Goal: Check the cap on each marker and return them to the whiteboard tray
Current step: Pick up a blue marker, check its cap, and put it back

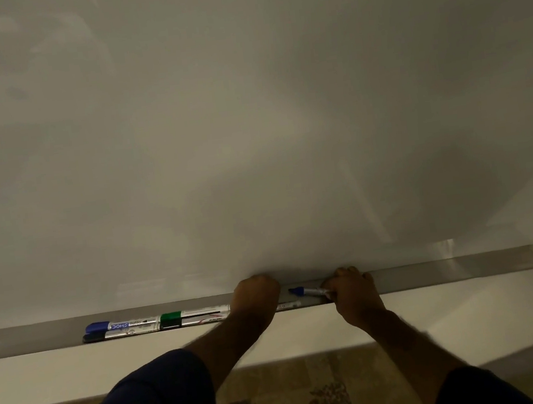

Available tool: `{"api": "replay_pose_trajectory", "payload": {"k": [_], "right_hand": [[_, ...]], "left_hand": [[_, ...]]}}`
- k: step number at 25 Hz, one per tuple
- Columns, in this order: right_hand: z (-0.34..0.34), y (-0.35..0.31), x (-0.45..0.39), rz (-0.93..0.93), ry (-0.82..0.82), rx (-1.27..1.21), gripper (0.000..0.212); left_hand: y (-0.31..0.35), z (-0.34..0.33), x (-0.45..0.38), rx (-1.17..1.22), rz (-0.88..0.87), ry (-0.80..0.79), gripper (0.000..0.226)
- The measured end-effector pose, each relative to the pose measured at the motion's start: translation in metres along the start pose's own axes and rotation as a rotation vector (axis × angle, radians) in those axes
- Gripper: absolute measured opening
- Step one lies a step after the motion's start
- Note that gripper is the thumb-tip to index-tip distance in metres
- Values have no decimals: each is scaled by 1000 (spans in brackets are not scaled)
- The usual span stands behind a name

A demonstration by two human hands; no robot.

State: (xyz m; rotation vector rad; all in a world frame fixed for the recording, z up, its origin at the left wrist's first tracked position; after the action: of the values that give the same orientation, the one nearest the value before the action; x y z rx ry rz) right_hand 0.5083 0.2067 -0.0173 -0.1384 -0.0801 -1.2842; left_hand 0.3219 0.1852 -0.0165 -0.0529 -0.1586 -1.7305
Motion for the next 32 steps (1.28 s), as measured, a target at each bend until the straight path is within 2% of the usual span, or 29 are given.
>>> {"api": "replay_pose_trajectory", "payload": {"k": [6,10,13,16,21,26,32], "right_hand": [[2,3,10,8,90,-73,24],[26,-4,17,103,177,-140,22],[60,-13,21,174,282,-168,18],[100,-26,26,238,385,-227,15],[175,-56,43,386,543,-353,14],[254,-79,69,477,750,-329,18],[330,-109,98,570,895,-340,26]], "left_hand": [[-6,15,8,75,-27,83,18],[-10,62,35,165,-100,327,18],[-8,110,56,257,-156,518,12],[-13,155,72,371,-154,616,13],[-37,217,104,479,-127,725,16],[-67,277,134,491,-131,804,38],[-86,343,167,568,-109,881,28]]}}
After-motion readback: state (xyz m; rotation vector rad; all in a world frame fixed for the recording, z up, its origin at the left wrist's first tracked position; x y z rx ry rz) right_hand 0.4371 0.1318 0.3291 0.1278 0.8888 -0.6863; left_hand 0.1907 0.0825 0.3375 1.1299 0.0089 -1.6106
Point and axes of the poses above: each hand's wrist, its own x-axis away from the middle knuckle, its own z-axis out of the back of the hand, y = z × x, the point moved 5 cm from there along -x, towards the middle knuckle, and after that the axes turned 5 degrees about x, right-handed, at the moved point
